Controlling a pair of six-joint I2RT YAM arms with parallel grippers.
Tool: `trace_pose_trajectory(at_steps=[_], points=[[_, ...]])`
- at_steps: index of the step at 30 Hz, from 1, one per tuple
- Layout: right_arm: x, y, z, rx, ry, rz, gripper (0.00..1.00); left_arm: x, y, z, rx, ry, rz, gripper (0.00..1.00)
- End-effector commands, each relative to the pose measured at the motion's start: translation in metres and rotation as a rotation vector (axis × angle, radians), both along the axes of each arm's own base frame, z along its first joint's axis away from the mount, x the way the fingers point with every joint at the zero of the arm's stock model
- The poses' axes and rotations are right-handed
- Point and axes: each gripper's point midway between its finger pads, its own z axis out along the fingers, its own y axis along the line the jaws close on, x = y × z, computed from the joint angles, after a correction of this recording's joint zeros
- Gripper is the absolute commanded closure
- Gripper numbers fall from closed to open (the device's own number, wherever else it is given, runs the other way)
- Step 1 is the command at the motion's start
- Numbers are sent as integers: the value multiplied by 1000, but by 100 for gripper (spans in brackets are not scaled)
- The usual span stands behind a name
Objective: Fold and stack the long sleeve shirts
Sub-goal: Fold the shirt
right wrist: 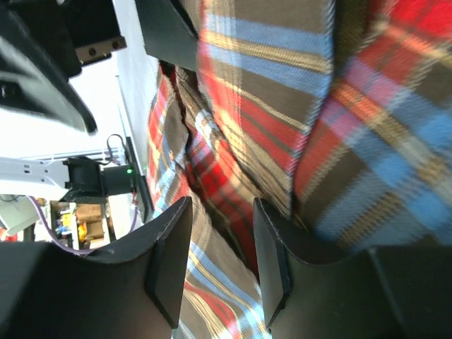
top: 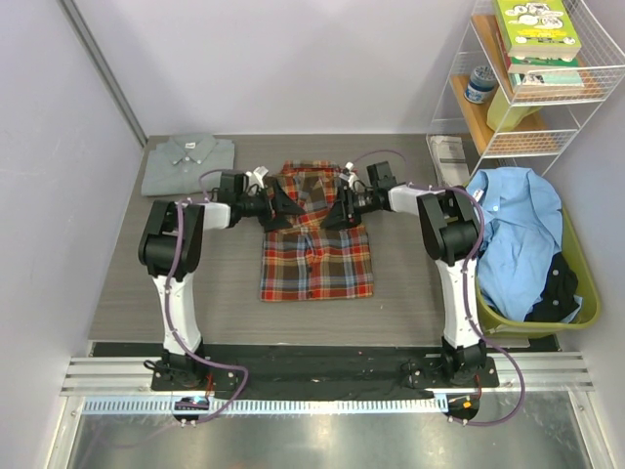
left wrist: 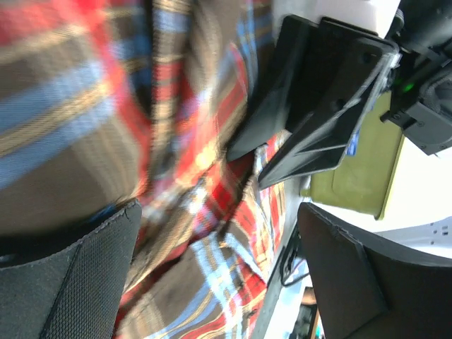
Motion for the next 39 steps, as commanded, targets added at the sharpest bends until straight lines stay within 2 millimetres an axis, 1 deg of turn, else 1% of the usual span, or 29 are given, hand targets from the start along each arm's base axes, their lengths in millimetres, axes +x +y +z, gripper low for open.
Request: trace_pose_trajectory(at_steps=[1,4,6,7,8,9,10,11,12,13,15,16,18,19,20,21,22,23,24,25,26,27,28,29,31,33,35,37,39], points=[[8,-32,-27,-137,-21,-41,53,0,28,-31,75,62,86,6],[4,-29,1,-97,-33,-33,53,-4,26,14,65,-82,25,2],[5,-27,45,-63,-112,-38,53,-14,32,34,112,-140,-7,0],[2,-27,57,-56,-129,-37,53,-18,37,69,144,-241,-9,0],[0,-26,86,-43,-196,-39,53,-30,44,72,232,-305,-70,0],[-2,-26,96,-43,-223,-41,53,-30,55,80,342,-365,-56,0],[-7,-26,102,-51,-242,-40,53,-37,63,105,437,-481,-75,0],[-9,-27,114,-68,-307,-37,53,-52,66,110,559,-570,-167,0],[-13,-26,114,-82,-322,-23,53,-49,83,114,730,-655,-167,0],[-19,-26,113,-102,-321,-11,53,-59,86,140,794,-780,-180,0],[-26,-21,106,-155,-359,28,53,-73,85,143,935,-953,-308,0],[-29,-19,102,-166,-365,43,53,-82,84,158,925,-1018,-321,0],[-36,-6,93,-188,-384,85,54,-108,76,160,891,-1067,-469,0],[-39,0,91,-190,-388,102,54,-132,66,155,812,-1066,-579,0],[-40,4,86,-204,-402,117,54,-142,63,156,820,-1102,-620,0],[-46,14,80,-207,-407,149,54,-164,42,137,851,-1133,-724,0],[-49,18,75,-215,-406,162,54,-151,46,133,1013,-1181,-676,0],[-49,21,71,-219,-406,170,54,-157,42,133,1057,-1243,-667,0],[-49,25,69,-219,-406,179,54,-179,28,106,1075,-1286,-746,0],[-51,29,57,-230,-384,191,55,-178,14,115,1062,-1377,-687,0],[-49,29,53,-236,-401,204,55,-182,12,116,1118,-1415,-660,0],[-45,30,48,-248,-412,207,56,-192,8,98,1138,-1424,-697,0],[-44,30,40,-257,-406,214,56,-206,-13,101,1104,-1499,-706,0],[-41,30,33,-266,-400,215,57,-208,-14,98,1146,-1509,-691,0],[-37,31,21,-282,-399,224,57,-223,-33,80,1143,-1531,-742,0],[-36,31,15,-290,-398,234,58,-229,-42,63,1168,-1537,-776,1],[-36,28,3,-304,-386,244,58,-237,-53,52,1169,-1575,-783,5],[-38,27,-5,-315,-380,252,58,-237,-59,36,1187,-1576,-796,7],[-40,25,-13,-324,-369,258,59,-233,-54,21,1242,-1564,-813,12]])
